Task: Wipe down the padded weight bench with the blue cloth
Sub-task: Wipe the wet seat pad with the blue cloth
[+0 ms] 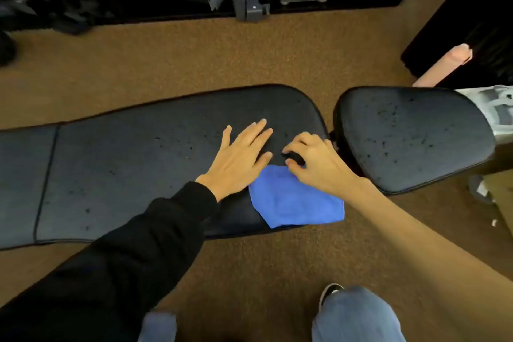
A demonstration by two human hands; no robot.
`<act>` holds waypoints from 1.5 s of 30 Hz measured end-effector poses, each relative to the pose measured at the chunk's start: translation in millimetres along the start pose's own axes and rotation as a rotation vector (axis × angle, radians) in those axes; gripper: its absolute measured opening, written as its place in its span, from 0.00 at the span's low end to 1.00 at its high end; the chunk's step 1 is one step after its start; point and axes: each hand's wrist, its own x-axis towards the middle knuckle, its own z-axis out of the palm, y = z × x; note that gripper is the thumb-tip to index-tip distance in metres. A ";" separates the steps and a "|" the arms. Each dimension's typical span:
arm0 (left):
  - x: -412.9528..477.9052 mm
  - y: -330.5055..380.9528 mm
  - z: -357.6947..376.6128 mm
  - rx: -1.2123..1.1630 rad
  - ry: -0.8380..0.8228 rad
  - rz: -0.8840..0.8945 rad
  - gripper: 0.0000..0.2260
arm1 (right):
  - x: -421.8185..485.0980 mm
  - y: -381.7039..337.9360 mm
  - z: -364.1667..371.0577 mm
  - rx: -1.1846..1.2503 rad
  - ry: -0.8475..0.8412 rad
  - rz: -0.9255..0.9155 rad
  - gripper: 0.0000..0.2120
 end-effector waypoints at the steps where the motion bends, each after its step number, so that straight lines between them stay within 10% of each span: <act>1: -0.2 0.6 8.6 -0.004 -0.026 0.024 0.25 | -2.1 3.8 8.1 0.017 0.034 -0.044 0.14; 37: -31.1 4.7 32.3 0.157 0.118 0.187 0.29 | -32.3 17.9 27.0 0.152 0.107 -0.087 0.18; 45: -29.3 18.1 28.6 0.022 0.055 0.159 0.10 | -32.3 4.5 29.8 0.066 0.106 0.054 0.07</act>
